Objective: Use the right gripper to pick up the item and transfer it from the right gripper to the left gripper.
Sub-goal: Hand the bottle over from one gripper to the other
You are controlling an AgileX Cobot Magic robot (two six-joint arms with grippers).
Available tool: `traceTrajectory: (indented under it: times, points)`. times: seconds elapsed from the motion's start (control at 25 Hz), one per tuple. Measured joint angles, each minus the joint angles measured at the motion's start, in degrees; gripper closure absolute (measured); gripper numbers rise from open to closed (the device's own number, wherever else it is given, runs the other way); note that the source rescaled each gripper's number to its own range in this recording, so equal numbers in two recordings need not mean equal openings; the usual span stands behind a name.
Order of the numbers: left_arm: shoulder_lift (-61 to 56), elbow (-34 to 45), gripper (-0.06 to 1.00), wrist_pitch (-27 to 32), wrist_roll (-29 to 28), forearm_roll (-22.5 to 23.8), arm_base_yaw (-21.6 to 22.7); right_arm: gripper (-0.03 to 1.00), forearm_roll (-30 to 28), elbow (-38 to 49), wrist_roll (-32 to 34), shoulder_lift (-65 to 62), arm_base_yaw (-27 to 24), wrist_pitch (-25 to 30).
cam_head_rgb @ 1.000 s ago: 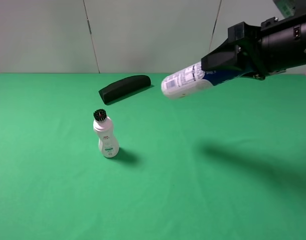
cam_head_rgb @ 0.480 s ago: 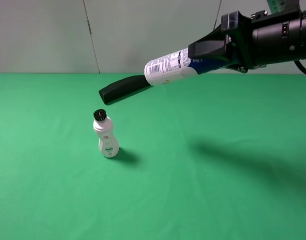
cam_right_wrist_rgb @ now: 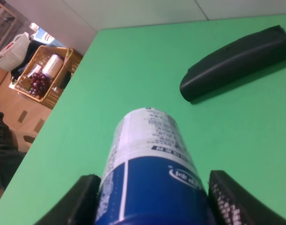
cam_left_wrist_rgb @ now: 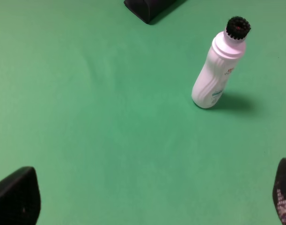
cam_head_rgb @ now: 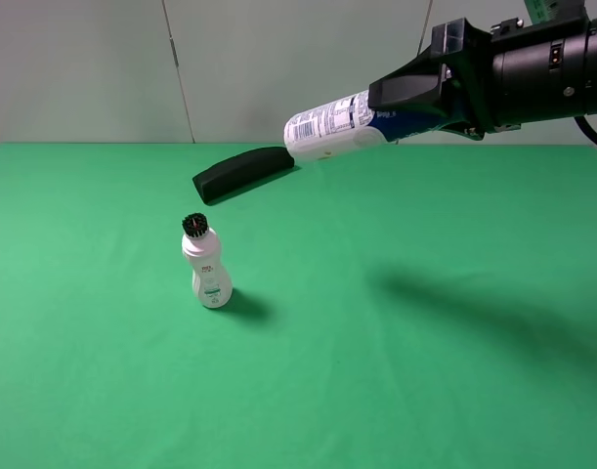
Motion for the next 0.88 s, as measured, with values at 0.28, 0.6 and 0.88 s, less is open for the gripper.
traceTrajectory:
  times: [0.28,0.6,0.88]
  points:
    - [0.0,0.0,-0.06,0.0,0.0,0.0,0.0,0.97,-0.3,0.0,0.0,0.0,0.0,0.0]
    - [0.0,-0.3,-0.06,-3.5,0.0,-2.5,0.0,0.97,-0.7,0.0,0.0,0.0,0.0,0.1]
    - [9.0,-0.8,-0.06,-16.2,12.3,-11.5,0.0,0.97,-1.0,0.0,0.0,0.0,0.0,0.1]
